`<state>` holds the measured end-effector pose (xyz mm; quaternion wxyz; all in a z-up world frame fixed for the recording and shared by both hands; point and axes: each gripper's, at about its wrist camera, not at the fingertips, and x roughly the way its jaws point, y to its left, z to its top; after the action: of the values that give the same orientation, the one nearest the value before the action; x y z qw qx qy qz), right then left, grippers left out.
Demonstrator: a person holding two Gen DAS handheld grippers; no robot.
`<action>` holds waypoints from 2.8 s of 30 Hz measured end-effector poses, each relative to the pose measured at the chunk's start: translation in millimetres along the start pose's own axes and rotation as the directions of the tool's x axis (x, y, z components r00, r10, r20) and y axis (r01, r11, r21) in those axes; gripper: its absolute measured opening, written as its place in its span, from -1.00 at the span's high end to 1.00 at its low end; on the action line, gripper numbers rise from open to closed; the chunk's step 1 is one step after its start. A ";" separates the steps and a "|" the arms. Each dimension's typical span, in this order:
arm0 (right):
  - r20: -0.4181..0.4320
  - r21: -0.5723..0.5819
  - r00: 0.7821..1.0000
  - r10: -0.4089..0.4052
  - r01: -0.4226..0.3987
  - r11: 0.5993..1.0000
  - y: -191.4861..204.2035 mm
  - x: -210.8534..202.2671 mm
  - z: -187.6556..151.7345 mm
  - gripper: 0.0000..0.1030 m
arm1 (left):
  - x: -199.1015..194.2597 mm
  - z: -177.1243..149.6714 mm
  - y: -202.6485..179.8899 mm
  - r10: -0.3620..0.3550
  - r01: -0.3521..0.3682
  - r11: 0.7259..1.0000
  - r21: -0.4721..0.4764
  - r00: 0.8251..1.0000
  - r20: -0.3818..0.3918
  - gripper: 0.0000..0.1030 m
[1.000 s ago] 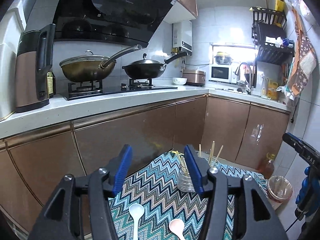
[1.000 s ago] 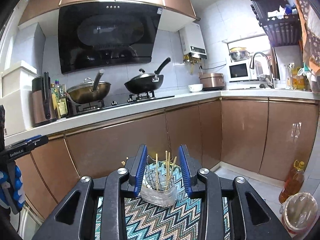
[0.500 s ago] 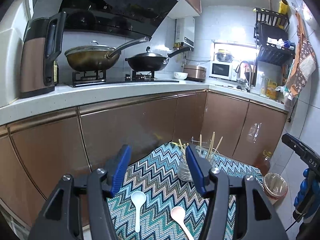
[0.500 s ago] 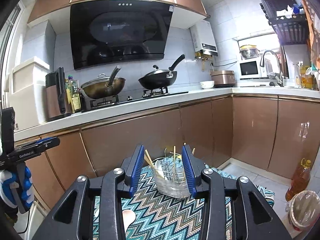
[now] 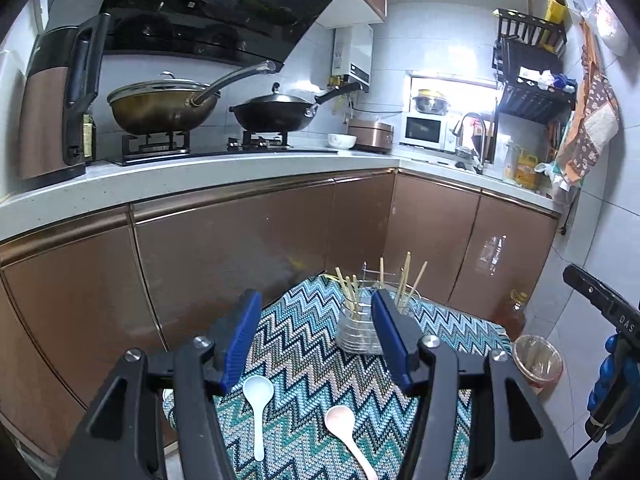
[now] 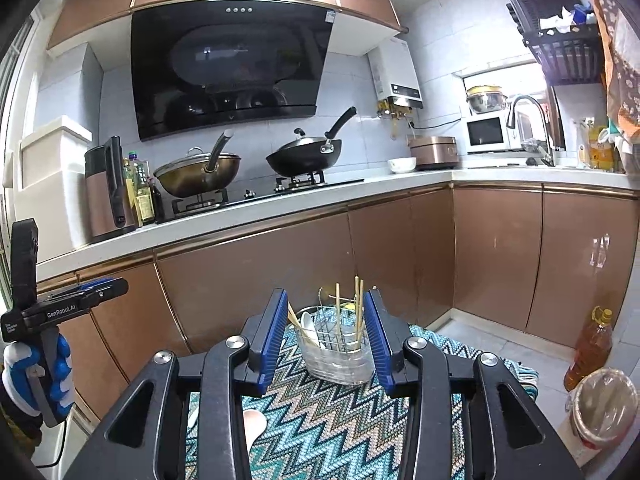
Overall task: Organize utensils
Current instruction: 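Move both tools back down toward the remaining spoons on the cloth, then grasp a white spoon with the left tool while the right tool grasps a pink spoon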
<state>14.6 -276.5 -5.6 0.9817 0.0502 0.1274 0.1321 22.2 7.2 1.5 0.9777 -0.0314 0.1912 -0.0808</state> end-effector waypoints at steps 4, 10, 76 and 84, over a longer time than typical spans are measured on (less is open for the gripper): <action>-0.031 0.012 0.999 0.014 -0.014 1.000 1.1 7.9 -5.2 0.24 | 7.0 -7.9 8.0 -0.021 0.020 1.000 -0.002 0.999 -0.045 -0.07; -0.109 0.020 0.992 0.056 -0.055 0.998 11.1 33.8 -24.9 0.24 | 22.5 -21.6 34.5 -0.033 0.027 0.999 -0.045 0.990 -0.140 -0.07; -0.781 0.069 0.519 0.348 -0.481 0.874 90.6 294.2 -200.8 0.86 | 263.4 -155.3 132.4 -0.317 0.265 0.947 -0.180 0.693 -0.648 0.87; -0.728 -0.016 0.630 0.272 -0.411 0.911 88.3 254.9 -179.7 0.86 | 243.3 -142.1 131.2 -0.312 0.226 0.949 -0.218 0.764 -0.565 0.89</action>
<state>183.3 -110.8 -227.3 0.8121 -0.0704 0.4718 0.3361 209.9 90.7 -231.8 0.8422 -0.0985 0.4854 -0.2128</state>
